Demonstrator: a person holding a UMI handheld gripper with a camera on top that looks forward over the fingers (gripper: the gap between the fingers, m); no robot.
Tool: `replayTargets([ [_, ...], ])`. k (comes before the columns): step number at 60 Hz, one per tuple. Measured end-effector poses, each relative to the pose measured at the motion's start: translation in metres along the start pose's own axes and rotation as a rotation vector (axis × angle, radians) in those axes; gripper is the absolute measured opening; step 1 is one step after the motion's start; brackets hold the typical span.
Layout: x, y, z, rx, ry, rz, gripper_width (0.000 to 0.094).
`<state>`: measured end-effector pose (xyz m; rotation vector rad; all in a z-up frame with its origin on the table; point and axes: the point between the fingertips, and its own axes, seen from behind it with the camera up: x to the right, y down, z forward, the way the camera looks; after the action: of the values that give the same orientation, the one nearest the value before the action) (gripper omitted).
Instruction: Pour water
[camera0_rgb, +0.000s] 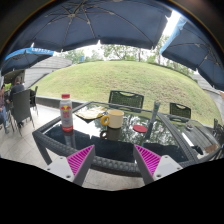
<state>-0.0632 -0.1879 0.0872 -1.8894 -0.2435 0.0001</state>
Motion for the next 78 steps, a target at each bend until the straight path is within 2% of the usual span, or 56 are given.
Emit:
replayTargets([
  [14, -0.004, -0.010, -0.004, 0.049, -0.011, 0.011, 0.0835],
  [25, -0.058, -0.049, 0.002, 0.127, -0.136, 0.035, 0.0829],
  [37, -0.150, -0.091, 0.060, 0.201, -0.256, 0.026, 0.0830],
  [52, -0.212, -0.109, 0.167, 0.171, -0.234, 0.075, 0.0828],
  [61, -0.233, -0.112, 0.203, 0.159, -0.221, 0.051, 0.0818],
  [64, -0.235, -0.119, 0.213, 0.167, -0.213, 0.032, 0.0738],
  [66, -0.234, -0.118, 0.216, 0.166, -0.198, 0.013, 0.0580],
  [67, -0.232, -0.118, 0.217, 0.166, -0.185, 0.002, 0.0541],
  [69, -0.230, -0.119, 0.218, 0.179, -0.173, -0.002, 0.0530],
  [76, -0.226, -0.117, 0.219, 0.158, -0.164, 0.033, 0.0374],
  [78, -0.226, -0.116, 0.221, 0.162, -0.165, 0.052, 0.0358],
])
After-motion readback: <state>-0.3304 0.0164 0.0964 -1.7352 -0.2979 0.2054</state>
